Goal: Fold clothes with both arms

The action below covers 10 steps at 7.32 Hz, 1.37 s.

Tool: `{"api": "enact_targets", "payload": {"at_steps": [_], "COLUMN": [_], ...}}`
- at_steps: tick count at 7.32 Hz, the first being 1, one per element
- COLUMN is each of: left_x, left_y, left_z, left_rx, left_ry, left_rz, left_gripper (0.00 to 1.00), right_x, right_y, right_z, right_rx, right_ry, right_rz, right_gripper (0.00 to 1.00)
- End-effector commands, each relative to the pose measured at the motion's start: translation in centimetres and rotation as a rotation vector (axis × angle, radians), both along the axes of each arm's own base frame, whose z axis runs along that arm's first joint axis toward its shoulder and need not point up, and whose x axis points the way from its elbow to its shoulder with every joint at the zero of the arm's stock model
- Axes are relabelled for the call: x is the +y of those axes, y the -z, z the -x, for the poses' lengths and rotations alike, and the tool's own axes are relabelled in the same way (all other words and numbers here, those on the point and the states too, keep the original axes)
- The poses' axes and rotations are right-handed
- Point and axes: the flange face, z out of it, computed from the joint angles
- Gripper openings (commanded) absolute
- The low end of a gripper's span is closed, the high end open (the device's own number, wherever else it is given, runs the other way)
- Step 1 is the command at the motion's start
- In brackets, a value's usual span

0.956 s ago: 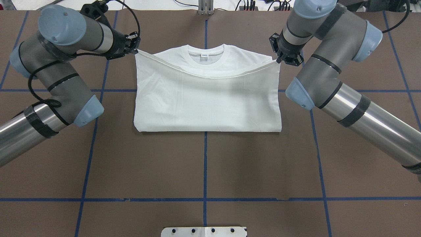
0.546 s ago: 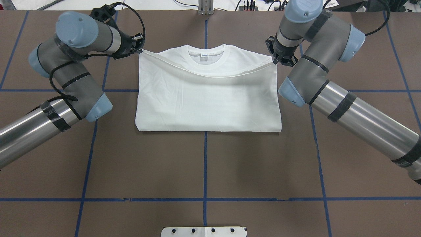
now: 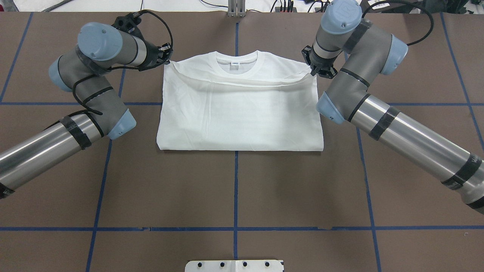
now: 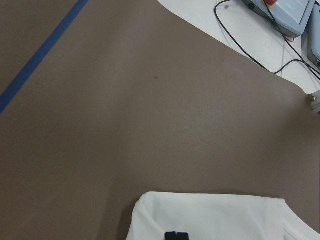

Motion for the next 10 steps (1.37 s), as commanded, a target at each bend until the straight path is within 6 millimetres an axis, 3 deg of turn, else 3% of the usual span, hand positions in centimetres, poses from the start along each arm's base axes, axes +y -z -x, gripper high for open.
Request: {"api": "enact_targets", "payload": {"at_steps": [1, 4, 10], "left_x": [-0.5, -0.6, -0.3], "left_y": [-0.3, -1.4, -3.2], "left_z": [-0.7, -1.0, -1.4], "left_rx": [-0.009, -0.013, -0.036], "left_ry": [0.005, 0.021, 0.011], "left_rz": [-0.001, -0.013, -0.003], "left_gripper": [0.00, 0.00, 0.00], "right_x": [-0.4, -0.8, -1.3], "right_y": [-0.9, -1.7, -1.4], "right_z": [0.4, 0.4, 0.8], "right_rx": [0.000, 0.015, 0.019], "right_ry": [-0.003, -0.012, -0.014], "right_rz": [-0.011, -0.008, -0.010], "right_gripper": [0.00, 0.00, 0.00]}}
